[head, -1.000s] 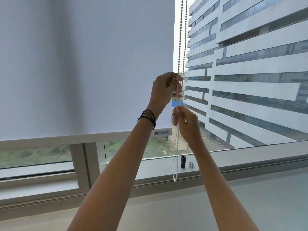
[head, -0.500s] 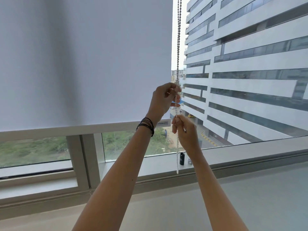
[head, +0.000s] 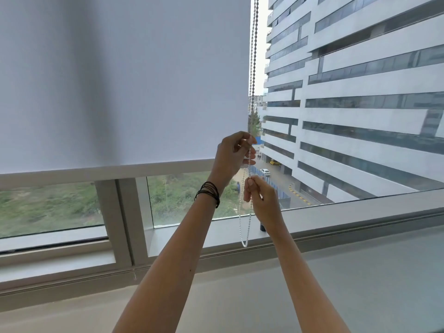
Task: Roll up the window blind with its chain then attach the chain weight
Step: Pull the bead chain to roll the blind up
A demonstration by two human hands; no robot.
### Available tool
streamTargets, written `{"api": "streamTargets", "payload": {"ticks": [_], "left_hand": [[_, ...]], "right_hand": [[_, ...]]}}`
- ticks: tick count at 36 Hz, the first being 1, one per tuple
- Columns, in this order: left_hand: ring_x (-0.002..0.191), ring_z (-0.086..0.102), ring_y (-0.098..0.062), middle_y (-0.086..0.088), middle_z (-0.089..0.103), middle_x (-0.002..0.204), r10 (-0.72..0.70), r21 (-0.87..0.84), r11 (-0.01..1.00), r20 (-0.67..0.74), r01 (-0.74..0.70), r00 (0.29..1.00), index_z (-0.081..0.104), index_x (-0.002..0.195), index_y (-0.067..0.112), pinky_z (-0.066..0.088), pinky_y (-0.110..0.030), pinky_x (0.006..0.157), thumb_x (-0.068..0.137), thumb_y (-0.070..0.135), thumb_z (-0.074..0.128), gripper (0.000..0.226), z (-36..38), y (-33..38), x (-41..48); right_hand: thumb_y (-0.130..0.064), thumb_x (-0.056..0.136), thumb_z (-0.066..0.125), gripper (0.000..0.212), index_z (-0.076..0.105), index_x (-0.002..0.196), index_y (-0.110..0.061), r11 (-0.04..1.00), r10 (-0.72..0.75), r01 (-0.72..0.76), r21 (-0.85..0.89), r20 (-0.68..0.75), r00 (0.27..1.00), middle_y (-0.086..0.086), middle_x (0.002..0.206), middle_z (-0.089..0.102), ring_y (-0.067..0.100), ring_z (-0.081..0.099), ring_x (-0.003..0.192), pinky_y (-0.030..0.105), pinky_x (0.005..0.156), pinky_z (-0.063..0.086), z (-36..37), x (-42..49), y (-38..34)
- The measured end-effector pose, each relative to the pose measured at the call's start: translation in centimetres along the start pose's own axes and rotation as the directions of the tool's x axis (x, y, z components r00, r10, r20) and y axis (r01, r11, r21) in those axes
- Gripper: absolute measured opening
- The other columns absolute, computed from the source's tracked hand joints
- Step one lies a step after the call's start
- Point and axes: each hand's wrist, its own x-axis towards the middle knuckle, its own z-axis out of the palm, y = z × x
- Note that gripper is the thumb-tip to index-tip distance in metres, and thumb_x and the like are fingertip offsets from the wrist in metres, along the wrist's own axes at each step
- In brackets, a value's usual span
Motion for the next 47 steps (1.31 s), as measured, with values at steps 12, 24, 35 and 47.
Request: {"api": "streamTargets", "payload": {"ticks": [12,24,35,47], "left_hand": [[0.059,0.057,-0.015,-0.007,0.057,0.066,-0.040,-0.008,0.999,-0.008,0.040,0.999,0.060,0.093,0.001,0.057,-0.032,0.063,0.097,0.008,0.048,0.015,0.5,-2.4,-1.4],[0.060,0.057,-0.018,-0.010,0.058,0.069,-0.071,-0.009,0.997,-0.040,0.071,0.997,0.062,0.096,-0.002,0.058,-0.029,0.060,0.096,0.006,0.049,0.014,0.9,-4.4,-2.6],[0.060,0.058,-0.015,-0.008,0.058,0.068,-0.065,0.014,0.998,-0.032,0.066,0.997,0.061,0.092,0.004,0.057,-0.024,0.058,0.095,0.006,0.050,0.011,1.2,-6.2,-3.6],[0.052,0.058,-0.001,0.000,0.059,0.063,-0.107,0.031,0.994,-0.019,0.108,0.994,0.061,0.085,0.011,0.057,-0.022,0.056,0.095,0.008,0.051,0.014,1.6,-8.2,-4.6]], "right_hand": [[0.004,0.095,0.039,0.029,0.051,0.070,-0.002,0.999,0.040,-0.040,-0.004,0.016,0.999,0.012,0.055,0.051,0.015,0.048,0.048,0.018,0.051,0.042,0.3,-1.7,1.1],[0.003,0.095,0.040,0.027,0.050,0.070,-0.002,0.996,0.088,-0.087,-0.036,0.039,0.995,0.005,0.055,0.050,0.006,0.046,0.048,0.019,0.052,0.041,0.7,-3.3,2.5],[0.005,0.093,0.044,0.023,0.056,0.073,0.002,0.988,0.081,-0.072,-0.138,0.057,0.995,0.009,0.065,0.069,-0.005,0.057,0.059,0.004,0.064,0.039,0.7,-4.3,4.1],[0.000,0.094,0.045,0.023,0.058,0.075,0.001,0.979,0.137,-0.130,-0.157,0.034,0.990,0.009,0.064,0.068,-0.005,0.055,0.055,0.004,0.061,0.037,1.2,-6.1,5.2]]}}
